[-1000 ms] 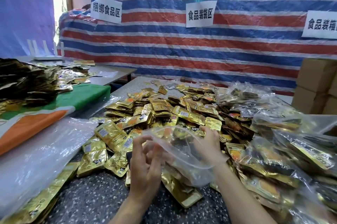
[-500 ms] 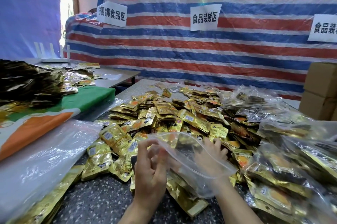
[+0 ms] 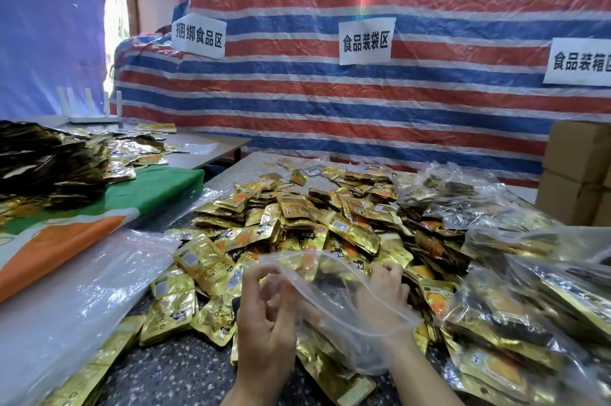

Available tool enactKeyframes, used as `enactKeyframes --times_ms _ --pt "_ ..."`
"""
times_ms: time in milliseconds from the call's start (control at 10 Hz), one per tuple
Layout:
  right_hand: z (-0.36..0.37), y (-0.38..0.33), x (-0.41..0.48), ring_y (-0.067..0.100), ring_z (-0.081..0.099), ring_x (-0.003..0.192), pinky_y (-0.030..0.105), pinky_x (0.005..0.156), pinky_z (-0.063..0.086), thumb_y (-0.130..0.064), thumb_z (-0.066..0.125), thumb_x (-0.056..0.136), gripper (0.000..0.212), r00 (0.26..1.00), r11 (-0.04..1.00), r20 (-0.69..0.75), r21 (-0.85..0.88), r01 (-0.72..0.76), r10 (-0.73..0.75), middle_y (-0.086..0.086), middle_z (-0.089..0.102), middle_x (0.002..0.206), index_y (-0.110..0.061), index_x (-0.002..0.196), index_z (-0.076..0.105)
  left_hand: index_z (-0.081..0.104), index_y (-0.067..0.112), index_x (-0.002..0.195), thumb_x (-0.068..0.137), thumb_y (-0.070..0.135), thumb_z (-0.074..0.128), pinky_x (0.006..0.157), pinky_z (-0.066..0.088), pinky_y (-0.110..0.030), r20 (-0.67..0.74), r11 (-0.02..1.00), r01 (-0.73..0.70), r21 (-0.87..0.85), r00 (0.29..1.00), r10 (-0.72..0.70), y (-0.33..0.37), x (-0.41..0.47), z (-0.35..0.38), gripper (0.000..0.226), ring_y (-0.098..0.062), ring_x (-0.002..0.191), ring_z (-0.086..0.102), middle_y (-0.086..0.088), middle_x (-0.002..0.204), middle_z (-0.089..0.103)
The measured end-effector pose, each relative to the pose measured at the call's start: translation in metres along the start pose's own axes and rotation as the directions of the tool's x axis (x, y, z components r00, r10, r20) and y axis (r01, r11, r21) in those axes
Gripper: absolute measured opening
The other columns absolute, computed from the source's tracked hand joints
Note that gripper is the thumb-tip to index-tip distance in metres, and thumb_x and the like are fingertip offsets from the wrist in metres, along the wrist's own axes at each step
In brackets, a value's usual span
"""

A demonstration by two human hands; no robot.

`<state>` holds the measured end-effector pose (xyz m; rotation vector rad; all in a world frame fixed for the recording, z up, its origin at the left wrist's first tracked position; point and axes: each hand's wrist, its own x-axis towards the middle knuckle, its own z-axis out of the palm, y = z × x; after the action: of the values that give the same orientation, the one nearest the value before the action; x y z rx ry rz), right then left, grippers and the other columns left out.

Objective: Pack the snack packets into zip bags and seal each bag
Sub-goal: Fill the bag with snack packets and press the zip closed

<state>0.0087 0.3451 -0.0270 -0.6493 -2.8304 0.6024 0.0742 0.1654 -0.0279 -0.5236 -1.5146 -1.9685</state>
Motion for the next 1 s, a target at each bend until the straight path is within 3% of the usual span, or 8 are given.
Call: enactKeyframes --times_ms 100,200,300,500,700,800,900,1000 --pt "0.004 0.005 0.003 0.03 0.047 0.125 0.035 0.102 0.041 -0.012 0.055 0.094 0.038 0.999 0.995 -0.036 0.095 0.012 -0.008 0.016 0.041 0.14 -0.005 0.131 0.051 0.056 0.036 0.1 0.093 0.039 0.058 0.044 0.052 -0.062 -0.014 0.999 0.032 0.044 0.999 -0.032 -0.002 -0.004 -0.003 0.008 -0.035 0.057 0.065 -0.009 0.082 0.073" --pt "0.011 0.009 0.007 0.016 0.049 0.108 0.019 0.085 0.039 -0.008 0.064 0.091 0.036 0.99 0.975 -0.131 0.207 0.085 -0.059 0.011 0.046 0.138 -0.009 0.127 0.06 0.059 0.041 0.096 0.076 0.059 0.061 0.044 0.047 -0.068 -0.079 0.995 0.055 0.084 0.996 -0.048 -0.001 0.002 0.0 0.027 -0.053 0.058 0.056 -0.009 0.079 0.074" --pt "0.013 0.01 0.006 0.014 0.049 0.117 0.015 0.085 0.033 -0.008 0.069 0.09 0.034 0.98 0.969 -0.178 0.214 0.124 -0.086 0.007 0.047 0.141 -0.01 0.124 0.064 0.059 0.041 0.095 0.074 0.059 0.062 0.045 0.047 -0.07 -0.041 0.997 0.049 0.064 0.998 -0.047 -0.001 -0.001 -0.001 0.027 -0.053 0.057 0.057 -0.009 0.08 0.074" --pt "0.002 0.008 0.001 0.023 0.046 0.128 0.031 0.107 0.034 -0.001 0.053 0.097 0.031 0.966 0.971 -0.237 0.186 0.149 -0.103 0.006 0.059 0.136 -0.008 0.122 0.069 0.059 0.038 0.099 0.081 0.054 0.067 0.05 0.058 -0.056 -0.041 0.997 0.059 0.043 0.998 -0.057 -0.005 -0.003 -0.003 0.025 -0.023 0.06 0.07 -0.006 0.084 0.075" --pt "-0.018 0.002 -0.011 0.014 0.041 0.103 0.032 0.08 0.044 -0.015 0.063 0.092 0.023 0.931 0.941 -0.362 0.294 0.166 -0.051 -0.007 0.06 0.093 -0.027 0.106 0.077 0.058 0.035 0.103 0.085 0.048 0.064 0.05 0.06 -0.039 -0.052 0.997 0.07 0.024 0.996 -0.068 -0.009 -0.003 -0.003 0.023 -0.022 0.065 0.073 -0.006 0.084 0.075" --pt "-0.027 0.0 -0.014 0.022 0.056 0.103 0.037 0.086 0.051 -0.018 0.067 0.089 0.02 0.947 0.918 -0.32 0.375 0.128 -0.001 0.0 0.068 0.102 -0.033 0.097 0.079 0.058 0.036 0.102 0.091 0.037 0.06 0.049 0.058 -0.034 -0.05 0.997 0.08 0.012 0.996 -0.079 -0.008 -0.002 -0.002 0.012 -0.025 0.065 0.073 -0.006 0.086 0.075" --pt "-0.04 -0.001 -0.016 0.025 0.06 0.106 0.045 0.099 0.044 -0.022 0.072 0.09 0.013 0.899 0.877 -0.437 0.438 0.196 0.017 -0.005 0.072 0.099 -0.034 0.089 0.077 0.057 0.035 0.104 0.098 0.028 0.059 0.047 0.059 -0.044 -0.042 0.996 0.085 0.018 0.996 -0.084 -0.009 -0.002 -0.003 0.009 -0.028 0.061 0.071 -0.007 0.085 0.074" --pt "-0.052 -0.002 -0.013 0.02 0.068 0.079 0.039 0.067 0.06 -0.016 0.066 0.095 0.007 0.838 0.719 -0.543 0.601 0.35 0.046 0.001 0.071 0.094 -0.023 0.097 0.068 0.057 0.036 0.104 0.095 0.024 0.056 0.046 0.058 -0.041 -0.034 0.997 0.08 0.016 0.996 -0.079 -0.007 -0.001 -0.004 0.014 -0.026 0.061 0.072 -0.006 0.085 0.074"
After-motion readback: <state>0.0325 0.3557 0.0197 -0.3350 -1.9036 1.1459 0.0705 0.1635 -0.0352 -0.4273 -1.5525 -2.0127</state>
